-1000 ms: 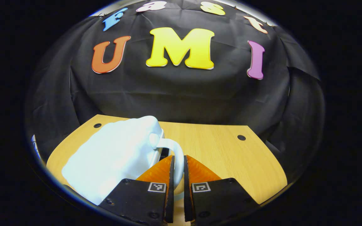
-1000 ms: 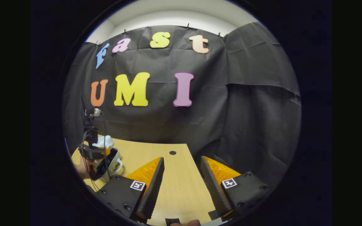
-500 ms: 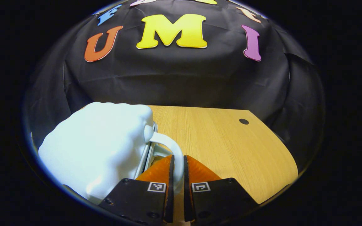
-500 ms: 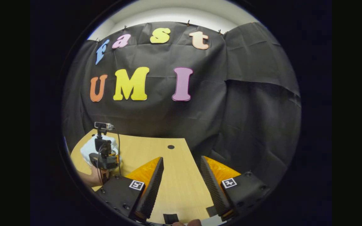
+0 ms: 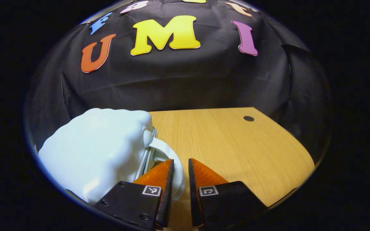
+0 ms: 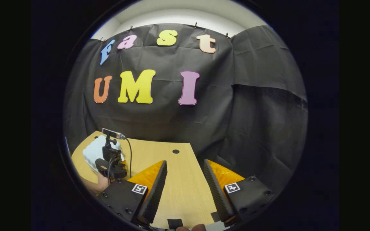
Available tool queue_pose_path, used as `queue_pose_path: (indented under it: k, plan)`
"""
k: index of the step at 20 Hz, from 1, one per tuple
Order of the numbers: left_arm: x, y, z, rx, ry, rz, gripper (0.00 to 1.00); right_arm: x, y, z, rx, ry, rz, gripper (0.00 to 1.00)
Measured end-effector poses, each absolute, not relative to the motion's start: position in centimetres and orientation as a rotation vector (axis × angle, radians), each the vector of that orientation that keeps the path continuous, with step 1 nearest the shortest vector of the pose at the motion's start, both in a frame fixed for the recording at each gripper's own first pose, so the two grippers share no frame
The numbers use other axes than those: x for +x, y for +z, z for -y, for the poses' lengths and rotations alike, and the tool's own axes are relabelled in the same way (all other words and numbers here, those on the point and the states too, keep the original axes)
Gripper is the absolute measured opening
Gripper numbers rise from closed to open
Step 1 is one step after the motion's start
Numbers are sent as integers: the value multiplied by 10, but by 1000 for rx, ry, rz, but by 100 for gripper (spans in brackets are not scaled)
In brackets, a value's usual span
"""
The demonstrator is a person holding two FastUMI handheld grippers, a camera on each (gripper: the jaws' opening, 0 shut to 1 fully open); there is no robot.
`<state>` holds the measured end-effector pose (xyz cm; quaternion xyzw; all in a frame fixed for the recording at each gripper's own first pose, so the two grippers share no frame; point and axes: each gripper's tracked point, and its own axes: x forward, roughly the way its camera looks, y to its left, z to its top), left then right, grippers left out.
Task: First open the suitcase, pack the skin care products into it, and then close the suitcase.
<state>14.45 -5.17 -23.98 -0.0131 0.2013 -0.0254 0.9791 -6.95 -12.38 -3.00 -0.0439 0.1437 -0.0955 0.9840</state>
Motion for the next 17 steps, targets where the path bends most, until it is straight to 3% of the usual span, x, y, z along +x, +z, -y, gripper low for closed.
queue_pose_path:
  k: [1, 2, 3, 4, 5, 7, 11, 17]
  plan:
    - [146, -226, 49, -11, -48, -375, 49, -66, -29, 119, -82, -184, -279, 67]
    - [144, -213, 46, -4, -49, -350, 49, -60, -28, 114, -76, -177, -268, 68]
    - [138, -198, 45, -19, -55, -335, 64, -52, -27, 108, -67, -171, -253, 68]
    - [130, -177, 44, -43, -63, -311, 73, -44, -24, 98, -61, -156, -231, 69]
    - [118, -147, 38, -53, -61, -265, 89, -36, -19, 86, -57, -140, -206, 69]
    - [100, -96, 23, -61, -47, -207, 99, -22, -5, 63, -49, -103, -146, 70]
    - [59, -16, -5, -84, -6, -98, 98, -5, 25, 23, -44, -36, -24, 68]
    - [25, 12, -29, -74, 23, -52, 97, 0, 32, -5, -8, 3, 18, 73]
